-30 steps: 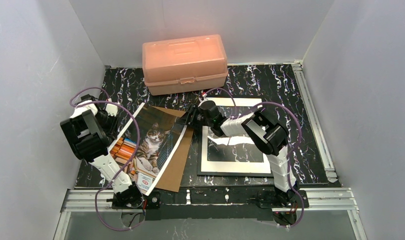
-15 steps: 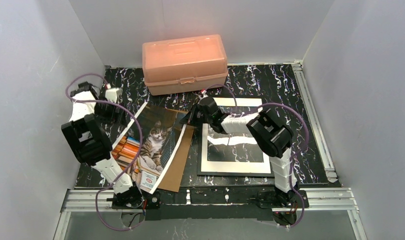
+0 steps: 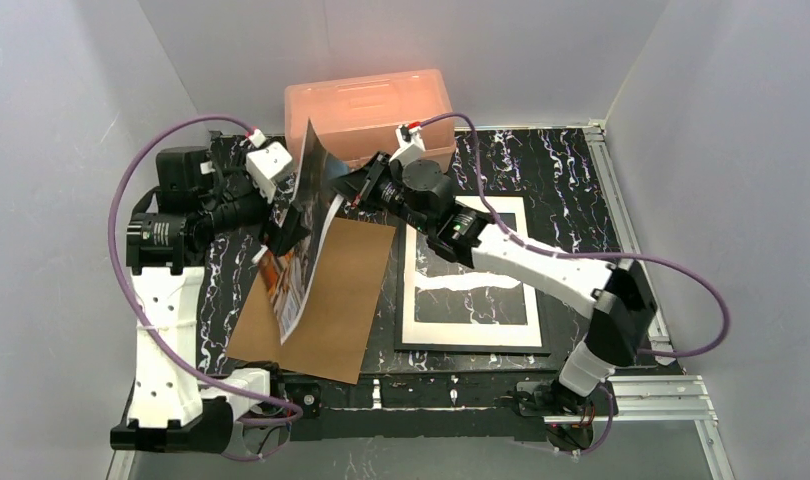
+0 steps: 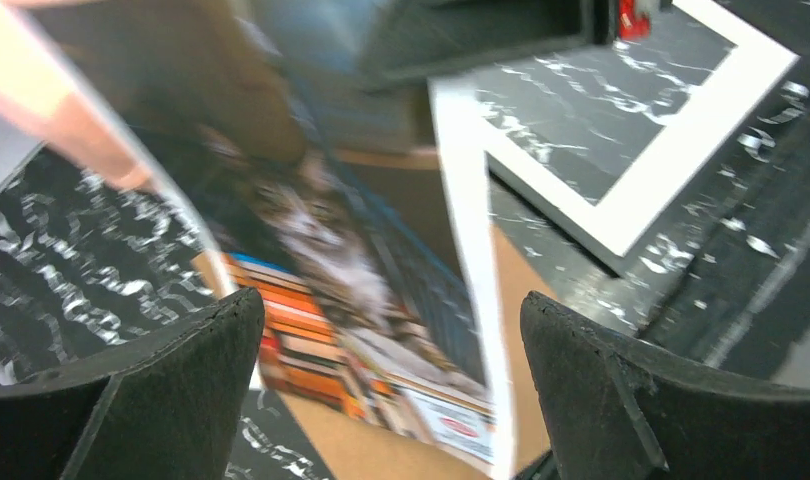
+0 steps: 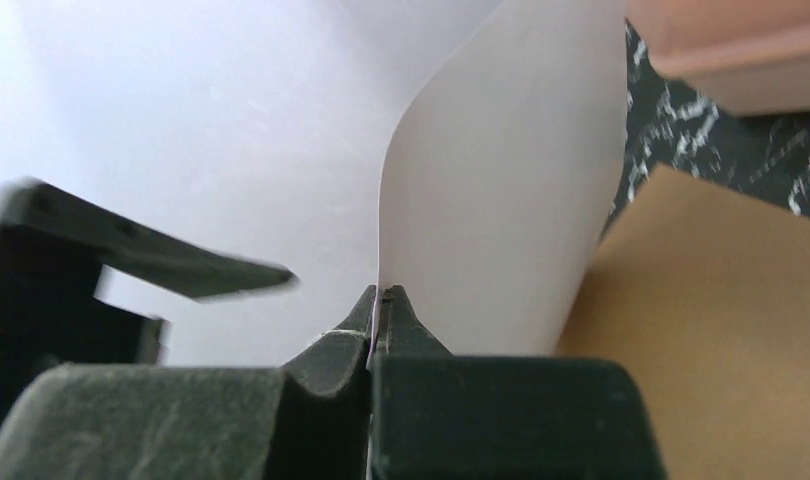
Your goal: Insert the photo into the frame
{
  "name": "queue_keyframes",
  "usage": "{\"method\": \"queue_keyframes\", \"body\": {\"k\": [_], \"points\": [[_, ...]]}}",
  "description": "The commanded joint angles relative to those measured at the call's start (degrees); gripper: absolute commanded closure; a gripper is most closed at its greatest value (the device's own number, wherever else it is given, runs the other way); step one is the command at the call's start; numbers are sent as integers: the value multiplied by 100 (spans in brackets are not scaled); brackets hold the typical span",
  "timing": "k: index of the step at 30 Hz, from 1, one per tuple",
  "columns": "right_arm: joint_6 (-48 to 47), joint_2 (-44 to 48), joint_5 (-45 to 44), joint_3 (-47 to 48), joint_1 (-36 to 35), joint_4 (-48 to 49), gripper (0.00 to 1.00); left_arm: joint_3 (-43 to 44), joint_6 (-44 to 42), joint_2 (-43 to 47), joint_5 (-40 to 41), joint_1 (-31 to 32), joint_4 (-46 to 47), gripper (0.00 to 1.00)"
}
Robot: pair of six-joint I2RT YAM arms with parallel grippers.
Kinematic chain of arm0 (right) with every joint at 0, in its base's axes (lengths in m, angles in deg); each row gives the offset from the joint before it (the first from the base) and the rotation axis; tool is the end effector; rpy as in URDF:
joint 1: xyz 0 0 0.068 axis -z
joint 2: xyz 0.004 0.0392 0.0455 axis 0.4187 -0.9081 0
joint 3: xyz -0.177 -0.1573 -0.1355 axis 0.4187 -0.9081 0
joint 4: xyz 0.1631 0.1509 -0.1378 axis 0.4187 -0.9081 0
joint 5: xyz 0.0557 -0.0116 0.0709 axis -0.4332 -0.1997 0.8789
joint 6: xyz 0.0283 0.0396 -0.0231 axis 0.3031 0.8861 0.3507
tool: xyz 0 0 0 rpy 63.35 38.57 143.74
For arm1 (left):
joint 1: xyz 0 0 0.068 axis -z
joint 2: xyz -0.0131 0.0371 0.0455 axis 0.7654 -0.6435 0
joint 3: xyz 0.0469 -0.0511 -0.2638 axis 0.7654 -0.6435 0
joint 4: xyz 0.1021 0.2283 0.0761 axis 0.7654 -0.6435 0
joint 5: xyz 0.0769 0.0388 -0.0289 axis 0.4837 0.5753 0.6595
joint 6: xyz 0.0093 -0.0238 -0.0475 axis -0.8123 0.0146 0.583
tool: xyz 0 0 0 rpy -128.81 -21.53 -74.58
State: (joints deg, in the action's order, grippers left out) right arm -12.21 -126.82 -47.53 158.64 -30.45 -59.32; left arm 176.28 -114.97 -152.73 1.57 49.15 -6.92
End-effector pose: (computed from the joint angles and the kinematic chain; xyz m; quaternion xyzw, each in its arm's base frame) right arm 0.2358 0.3342 0.3723 0.0366 0.7000 0.5720 0.4259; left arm 0.1839 -0.0191 0.4635 0.3850 0.7499 -0.1326 0.5213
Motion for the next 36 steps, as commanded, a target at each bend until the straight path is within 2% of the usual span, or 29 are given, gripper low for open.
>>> {"method": "queue_keyframes", "body": {"k": [1, 6, 8, 12, 17, 20, 28, 33, 35, 36], "points": [[-244, 643, -2036, 367, -454, -405, 99, 52, 222, 48, -140, 610, -936, 2], [-320, 683, -3166, 745, -869, -659, 99, -85, 435, 265, 134, 1268, -1164, 2], [-348, 614, -3481, 924, -991, -716, 99, -240, 523, 391, 488, 1577, -1026, 2], [-575, 428, -4068, 1344, -1253, -729, 99, -940, 759, 866, 1541, 1866, -52, 2], [-712, 109, -4255, 1743, -1428, -722, 99, -1417, 980, 1053, 2085, 2075, 616, 2], [-756, 34, -4313, 1814, -1512, -709, 99, -1578, 972, 1110, 2499, 2091, 1064, 7], [-797, 199, -4372, 1704, -1564, -582, 99, -1784, 1288, 1036, 2378, 2084, 1262, 34], [-771, 300, -4253, 1617, -1564, -505, 99, -1722, 1515, 1074, 1776, 2085, 1239, 66], [-784, 327, -4222, 1597, -1564, -498, 99, -1602, 1526, 1025, 1728, 2085, 1162, 82], [-794, 344, -4206, 1571, -1562, -501, 99, -1548, 1524, 1023, 1750, 2085, 1132, 93]]}}
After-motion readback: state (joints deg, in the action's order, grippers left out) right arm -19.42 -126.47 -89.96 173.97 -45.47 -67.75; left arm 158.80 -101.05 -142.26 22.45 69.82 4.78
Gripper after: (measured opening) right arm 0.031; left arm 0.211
